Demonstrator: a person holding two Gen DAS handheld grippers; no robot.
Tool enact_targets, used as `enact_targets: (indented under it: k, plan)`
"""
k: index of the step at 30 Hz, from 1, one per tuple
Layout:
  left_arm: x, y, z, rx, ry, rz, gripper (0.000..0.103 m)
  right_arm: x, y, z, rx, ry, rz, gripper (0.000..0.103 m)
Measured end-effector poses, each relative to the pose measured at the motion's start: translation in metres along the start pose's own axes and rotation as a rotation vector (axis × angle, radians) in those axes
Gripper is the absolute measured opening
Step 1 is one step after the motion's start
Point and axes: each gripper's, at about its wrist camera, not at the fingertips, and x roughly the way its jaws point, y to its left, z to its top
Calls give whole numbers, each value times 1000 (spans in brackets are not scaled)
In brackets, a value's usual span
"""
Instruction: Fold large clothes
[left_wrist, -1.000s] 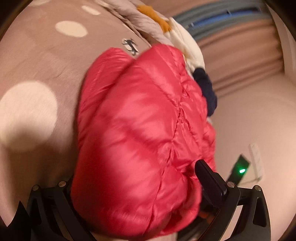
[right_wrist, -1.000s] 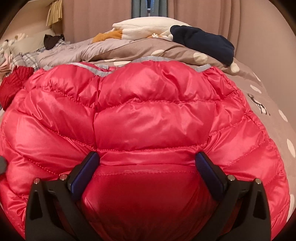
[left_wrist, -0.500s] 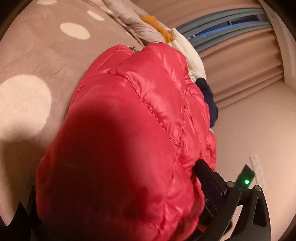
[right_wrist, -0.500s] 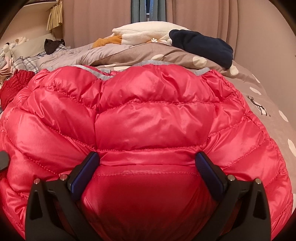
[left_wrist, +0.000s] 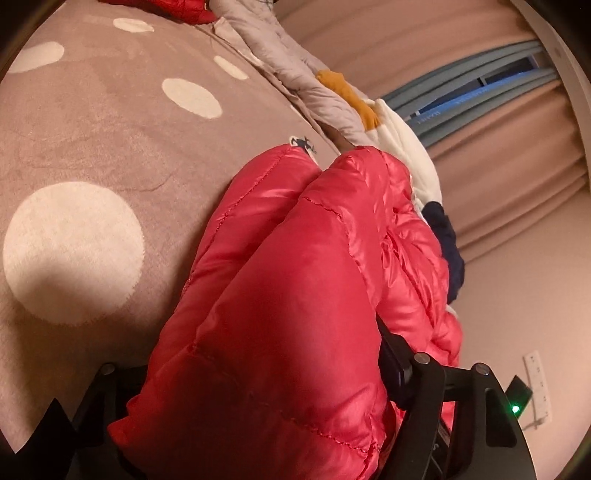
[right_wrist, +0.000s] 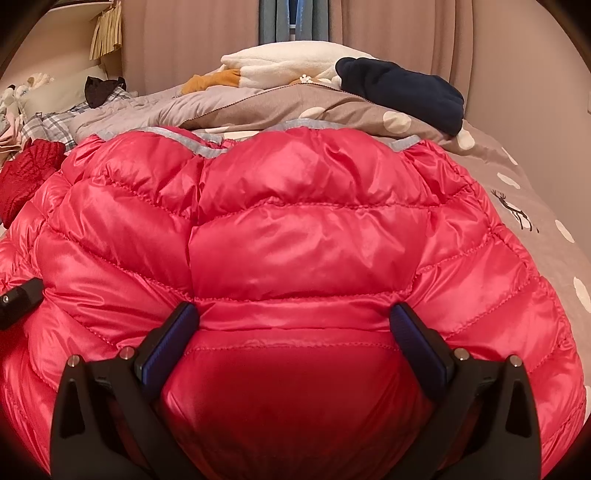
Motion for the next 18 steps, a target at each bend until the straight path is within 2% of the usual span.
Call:
enact_targets:
  k: [3,4,8,10,14,18]
  plan:
    - [1,-3,2,27,2,19,75,4,3,0,-10,9,-21,103]
    - [-11,1,-4,40,9,25,75,5,4,1,-16,11,-27,103]
    - [-19,2,-4,57,20,31,74,8,8,3,-38,3,-47,103]
    - [-22,2,-4,63,7,35,71,8,10,4,-46,1,-52,103]
    - [-28,-7,-7,132,-46,90,69,15,14,10,-46,2,-45,103]
    - [-21,-5,-9,171,-49,110,69,17,14,12,-40,-6,-45,103]
